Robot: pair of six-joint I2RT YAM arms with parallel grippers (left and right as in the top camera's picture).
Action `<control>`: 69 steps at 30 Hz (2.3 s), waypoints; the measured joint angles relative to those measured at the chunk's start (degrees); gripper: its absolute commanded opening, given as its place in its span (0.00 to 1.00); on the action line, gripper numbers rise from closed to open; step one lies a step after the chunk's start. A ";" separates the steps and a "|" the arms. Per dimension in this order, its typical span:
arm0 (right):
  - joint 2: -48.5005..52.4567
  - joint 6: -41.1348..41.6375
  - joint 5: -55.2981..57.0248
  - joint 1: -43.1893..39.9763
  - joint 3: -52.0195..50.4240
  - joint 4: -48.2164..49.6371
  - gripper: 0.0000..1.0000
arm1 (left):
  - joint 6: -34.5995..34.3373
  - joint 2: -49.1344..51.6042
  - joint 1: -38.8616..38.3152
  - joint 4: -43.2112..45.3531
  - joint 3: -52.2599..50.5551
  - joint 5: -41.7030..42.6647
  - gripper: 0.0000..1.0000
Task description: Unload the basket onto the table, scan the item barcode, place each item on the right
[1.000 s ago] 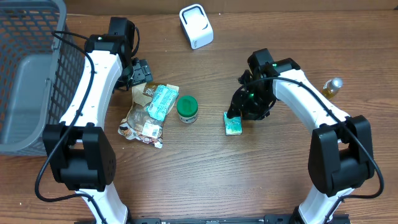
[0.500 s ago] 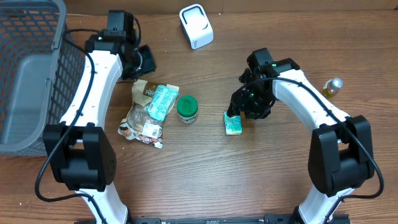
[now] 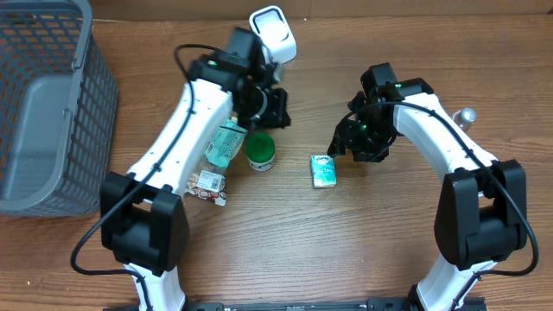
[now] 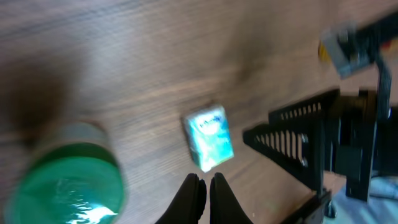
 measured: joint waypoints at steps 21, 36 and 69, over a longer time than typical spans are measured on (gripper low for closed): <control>0.00 0.02 -4.22 -0.31 -9.09 6.54 0.34 | -7.96 0.00 -11.56 13.79 -15.17 -7.17 0.04; 0.00 0.02 -6.62 -0.33 -10.08 10.03 0.35 | -9.81 7.54 -11.50 16.90 -15.85 0.81 0.04; 0.00 1.75 -13.73 -0.33 -17.64 21.05 0.35 | -9.99 7.85 -11.47 15.63 -16.20 -1.90 0.04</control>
